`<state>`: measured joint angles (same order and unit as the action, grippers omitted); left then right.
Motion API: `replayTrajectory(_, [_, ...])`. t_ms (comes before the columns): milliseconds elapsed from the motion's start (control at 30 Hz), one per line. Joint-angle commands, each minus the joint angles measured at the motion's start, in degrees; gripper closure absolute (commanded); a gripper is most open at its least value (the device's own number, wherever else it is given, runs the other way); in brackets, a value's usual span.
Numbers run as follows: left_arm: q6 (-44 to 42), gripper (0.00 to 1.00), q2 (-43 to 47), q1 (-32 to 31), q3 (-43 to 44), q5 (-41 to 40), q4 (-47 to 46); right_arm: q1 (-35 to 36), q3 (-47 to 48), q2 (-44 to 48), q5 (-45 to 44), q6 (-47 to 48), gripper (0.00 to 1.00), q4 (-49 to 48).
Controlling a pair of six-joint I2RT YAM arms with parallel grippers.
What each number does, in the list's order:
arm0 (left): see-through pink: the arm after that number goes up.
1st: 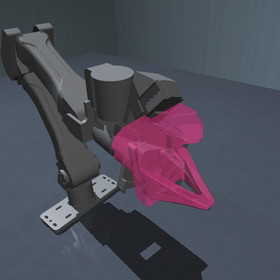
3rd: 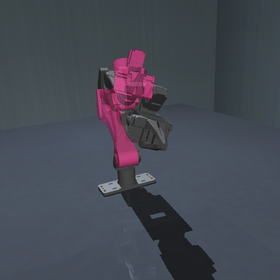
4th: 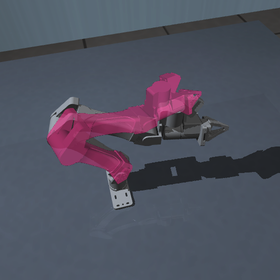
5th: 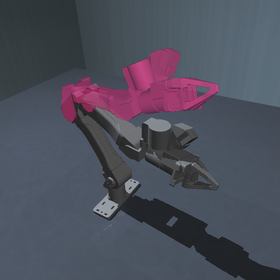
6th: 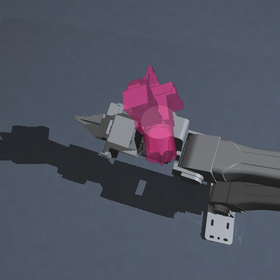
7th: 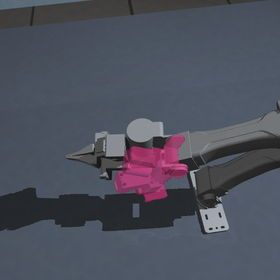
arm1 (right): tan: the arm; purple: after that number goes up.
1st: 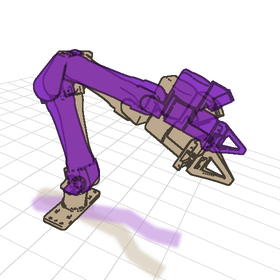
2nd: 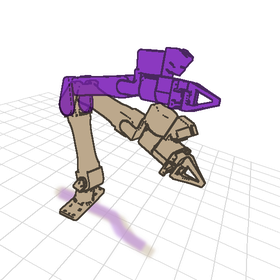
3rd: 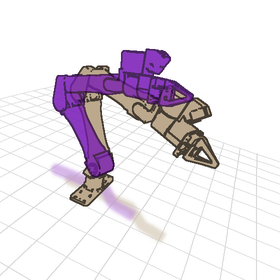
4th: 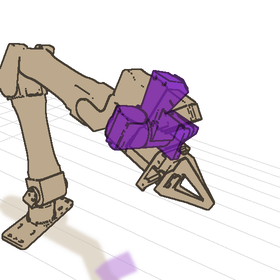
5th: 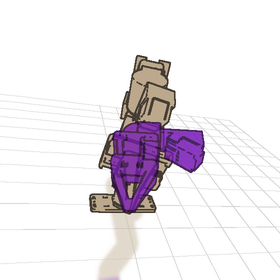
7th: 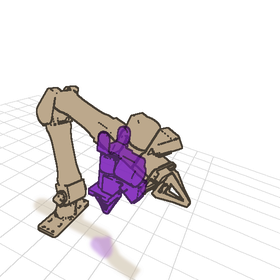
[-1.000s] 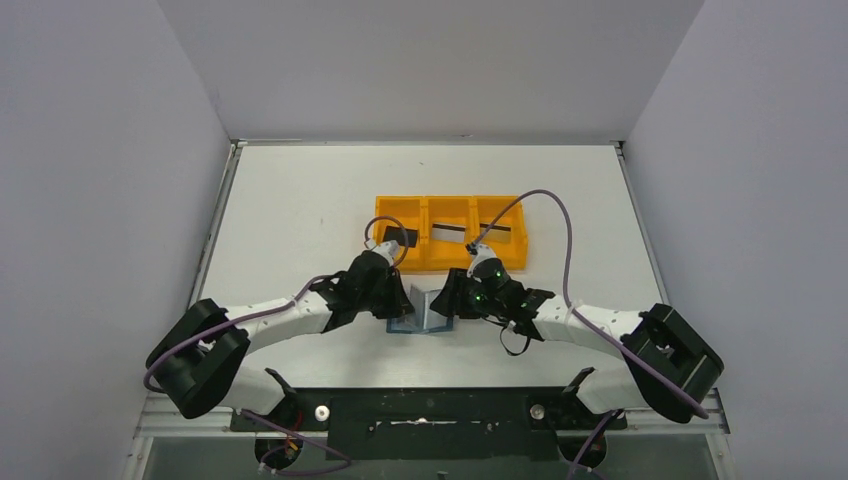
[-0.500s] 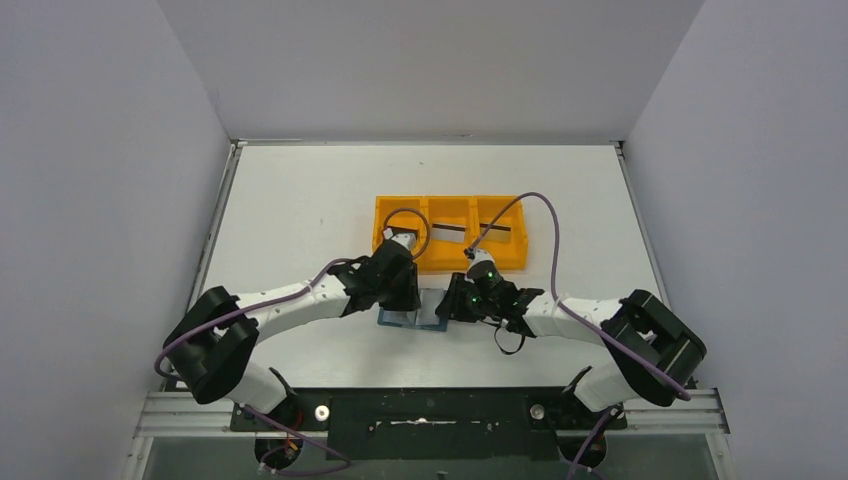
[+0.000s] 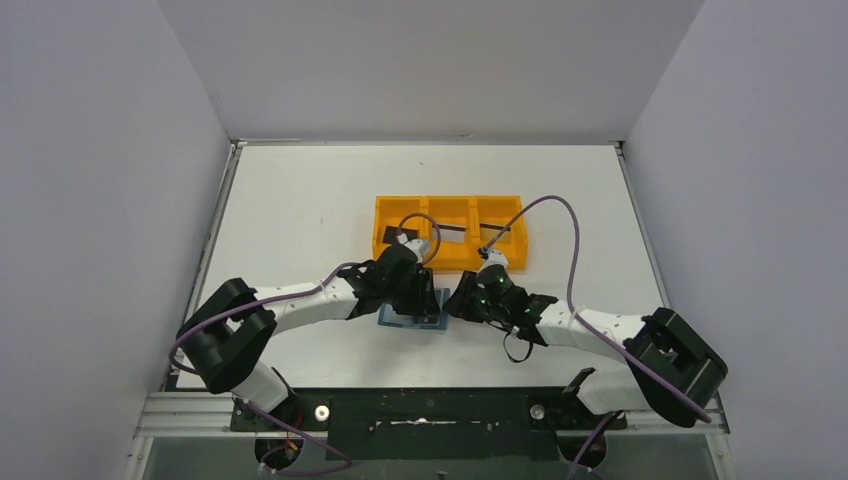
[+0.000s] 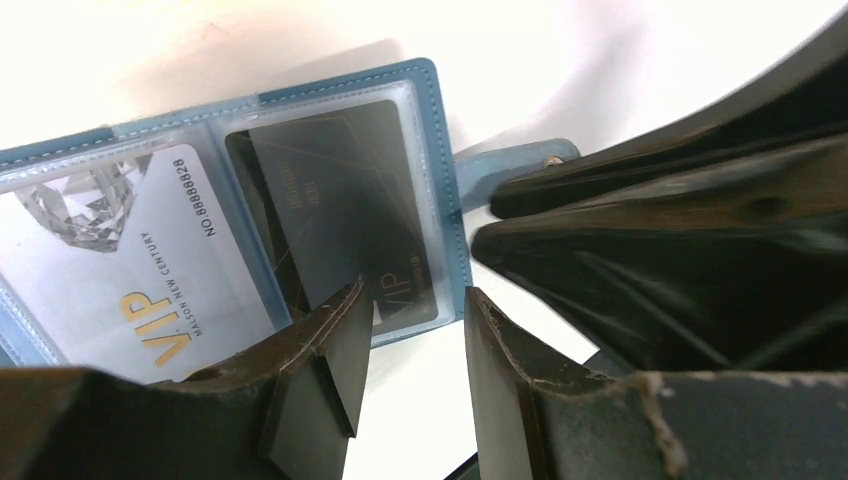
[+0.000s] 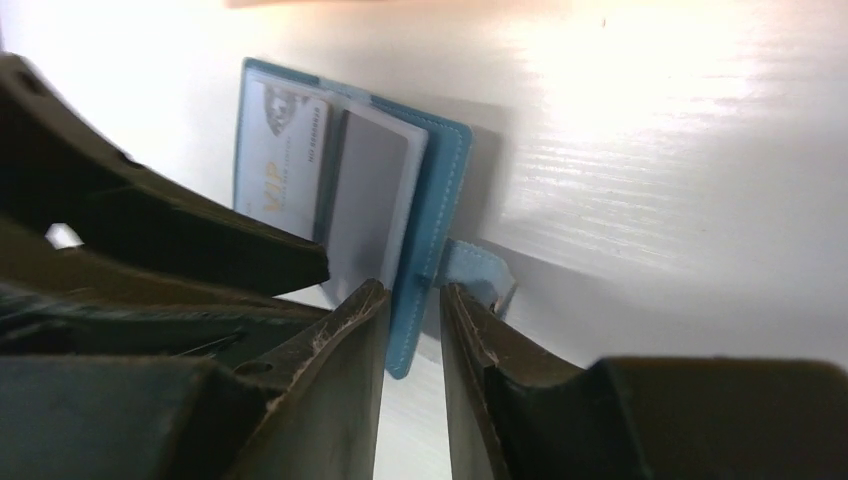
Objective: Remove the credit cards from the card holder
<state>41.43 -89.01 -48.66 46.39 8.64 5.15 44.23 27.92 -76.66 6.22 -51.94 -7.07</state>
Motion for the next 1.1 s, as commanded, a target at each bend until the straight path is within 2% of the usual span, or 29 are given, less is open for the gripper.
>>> replayTrajectory(0, [0.49, 0.62, 0.75, -0.09, -0.95, -1.28, -2.98, -0.21, -0.33, 6.24, -5.47, -0.94, 0.72, 1.14])
replayTrajectory(200, [0.57, 0.62, 4.10, 0.44, -2.23, -5.55, -1.18, -0.16, 1.53, 8.28, -2.23, -0.04, 0.70, 0.58])
replayTrajectory(433, [0.77, 0.61, 6.97, 1.46, -3.27, -7.74, 0.65, -0.08, 6.22, 2.01, 0.21, 1.02, 0.71, 0.73])
replayTrajectory(533, [1.26, 0.61, 9.75, 2.07, -5.09, -8.66, 0.03, 0.24, 7.96, -0.84, -1.03, 1.74, 0.70, 3.52])
replayTrajectory(600, [1.61, 0.58, 11.43, 3.40, -6.42, -8.51, -0.35, 1.04, 10.43, -3.28, -4.29, 1.98, 0.69, 9.31])
replayTrajectory(733, [2.00, 0.56, 13.54, 6.21, -8.48, -5.50, -2.13, 4.19, 13.72, -7.97, -8.90, 3.08, 0.69, 15.17])
replayTrajectory(867, [2.41, 0.56, 14.35, 7.35, -11.13, -1.73, -5.83, 6.02, 13.23, -10.71, -9.13, 3.17, 0.75, 13.56])
replayTrajectory(967, [2.52, 0.56, 13.56, 7.60, -10.31, 0.06, -6.48, 6.17, 12.72, -11.92, -9.18, 3.03, 0.84, 12.73])
replayTrajectory(1067, [1.55, 0.55, 12.68, 7.62, -9.22, 0.87, -6.37, 6.23, 11.81, -12.32, -8.97, 3.22, 0.88, 11.81])
